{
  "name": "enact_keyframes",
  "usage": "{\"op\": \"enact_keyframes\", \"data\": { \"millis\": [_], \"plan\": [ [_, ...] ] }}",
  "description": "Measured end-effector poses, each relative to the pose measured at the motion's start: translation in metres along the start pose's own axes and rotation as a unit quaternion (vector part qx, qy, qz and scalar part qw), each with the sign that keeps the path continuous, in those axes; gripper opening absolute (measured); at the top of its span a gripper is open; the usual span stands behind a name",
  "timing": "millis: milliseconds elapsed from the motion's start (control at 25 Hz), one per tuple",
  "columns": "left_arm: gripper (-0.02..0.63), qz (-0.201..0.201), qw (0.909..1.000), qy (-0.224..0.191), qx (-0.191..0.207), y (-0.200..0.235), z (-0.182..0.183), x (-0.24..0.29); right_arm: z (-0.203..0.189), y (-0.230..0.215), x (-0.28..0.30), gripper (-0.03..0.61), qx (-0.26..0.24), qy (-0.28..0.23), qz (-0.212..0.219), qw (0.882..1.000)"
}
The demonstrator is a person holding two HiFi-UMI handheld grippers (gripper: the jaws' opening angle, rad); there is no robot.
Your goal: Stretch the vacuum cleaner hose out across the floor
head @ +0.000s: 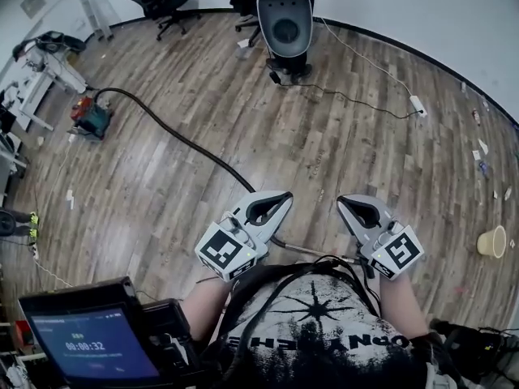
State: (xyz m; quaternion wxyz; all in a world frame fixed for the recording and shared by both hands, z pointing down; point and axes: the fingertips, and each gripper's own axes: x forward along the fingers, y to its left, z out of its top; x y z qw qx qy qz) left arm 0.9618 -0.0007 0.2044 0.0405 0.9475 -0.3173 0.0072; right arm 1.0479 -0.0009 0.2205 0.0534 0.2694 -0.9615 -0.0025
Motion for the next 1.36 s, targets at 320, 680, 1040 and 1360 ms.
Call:
{"op": "enact_keyframes", "data": {
  "millis": [320, 680, 1040, 1360],
  "plan": [
    [0.000, -0.006, 0.9998, 0.019, 0.004, 0.001, -0.004, 0.000, -0.002, -0.002, 0.002, 0.006, 0.016, -0.011, -0.009, 1.000],
    [0.000, -0.015, 0.9997, 0.019, -0.002, 0.007, -0.004, -0.002, -0.004, 0.000, 0.013, 0.006, 0.005, -0.002, -0.018, 1.000],
    [0.000, -0.020, 0.9995, 0.022, -0.006, 0.007, -0.010, -0.001, -0.005, 0.000, 0.013, 0.005, 0.001, 0.002, -0.025, 1.000],
    [0.000, -0.026, 0.9995, 0.019, -0.003, 0.002, -0.009, 0.007, 0.000, -0.001, 0.020, 0.005, -0.015, 0.003, -0.018, 1.000]
  ]
}}
